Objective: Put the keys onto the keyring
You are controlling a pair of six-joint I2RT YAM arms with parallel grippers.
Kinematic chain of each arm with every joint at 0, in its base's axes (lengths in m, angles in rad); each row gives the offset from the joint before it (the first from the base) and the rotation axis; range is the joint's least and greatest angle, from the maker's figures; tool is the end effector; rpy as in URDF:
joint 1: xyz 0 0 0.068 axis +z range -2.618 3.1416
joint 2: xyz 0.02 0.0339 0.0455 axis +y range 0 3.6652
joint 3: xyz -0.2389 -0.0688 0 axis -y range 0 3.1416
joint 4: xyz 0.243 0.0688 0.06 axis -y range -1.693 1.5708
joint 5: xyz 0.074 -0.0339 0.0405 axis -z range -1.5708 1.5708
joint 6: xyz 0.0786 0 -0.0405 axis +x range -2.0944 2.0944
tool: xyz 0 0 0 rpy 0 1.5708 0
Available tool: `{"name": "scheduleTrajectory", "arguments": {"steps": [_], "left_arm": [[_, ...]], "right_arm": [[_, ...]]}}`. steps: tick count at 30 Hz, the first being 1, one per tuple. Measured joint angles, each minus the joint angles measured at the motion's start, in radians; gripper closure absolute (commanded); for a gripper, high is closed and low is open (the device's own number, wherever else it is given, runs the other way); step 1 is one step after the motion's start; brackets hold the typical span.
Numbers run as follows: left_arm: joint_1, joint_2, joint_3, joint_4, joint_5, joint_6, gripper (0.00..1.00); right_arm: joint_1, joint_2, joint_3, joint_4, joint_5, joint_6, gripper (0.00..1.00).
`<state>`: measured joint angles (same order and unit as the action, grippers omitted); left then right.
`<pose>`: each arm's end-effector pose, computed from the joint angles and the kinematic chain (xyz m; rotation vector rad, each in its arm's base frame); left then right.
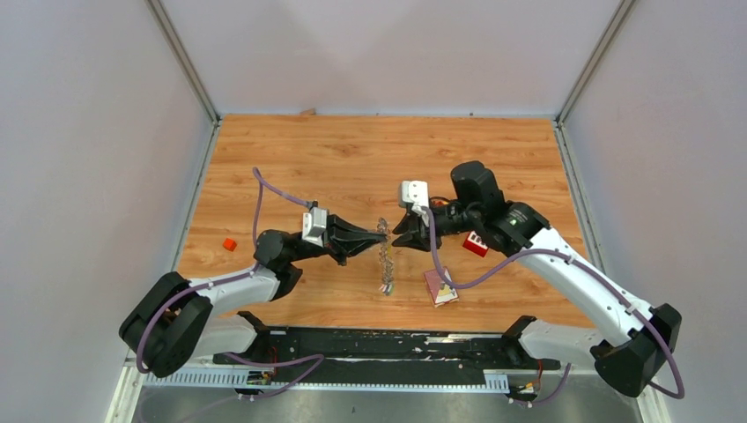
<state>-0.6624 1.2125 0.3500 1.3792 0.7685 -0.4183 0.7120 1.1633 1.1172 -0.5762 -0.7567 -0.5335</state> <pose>0.1662 -0.1989 0.2562 0.8807 0.9855 -1.3358 0.1747 0.2221 0.3051 -1.5713 1.4544 0.9266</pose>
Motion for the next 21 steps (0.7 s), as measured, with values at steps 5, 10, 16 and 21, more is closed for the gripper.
{"name": "scheduleTrajectory", "arguments": {"steps": [5, 10, 16, 21], "left_arm": [[-0.004, 0.003, 0.0, -0.001, 0.016, -0.004, 1.0], [-0.004, 0.003, 0.0, 0.0, 0.027, -0.006, 1.0], [-0.004, 0.003, 0.0, 0.0, 0.036, -0.008, 1.0], [-0.004, 0.003, 0.0, 0.0, 0.039, -0.011, 1.0]], "right_arm": [[-0.03, -0.04, 0.002, 0.019, -0.012, 0.001, 0.69], [-0.039, -0.039, 0.002, 0.019, -0.038, 0.001, 0.71], [-0.039, -0.018, 0.005, 0.014, -0.098, 0.0, 0.77], [-0.039, 0.005, 0.005, 0.013, -0.118, -0.003, 0.81]]}}
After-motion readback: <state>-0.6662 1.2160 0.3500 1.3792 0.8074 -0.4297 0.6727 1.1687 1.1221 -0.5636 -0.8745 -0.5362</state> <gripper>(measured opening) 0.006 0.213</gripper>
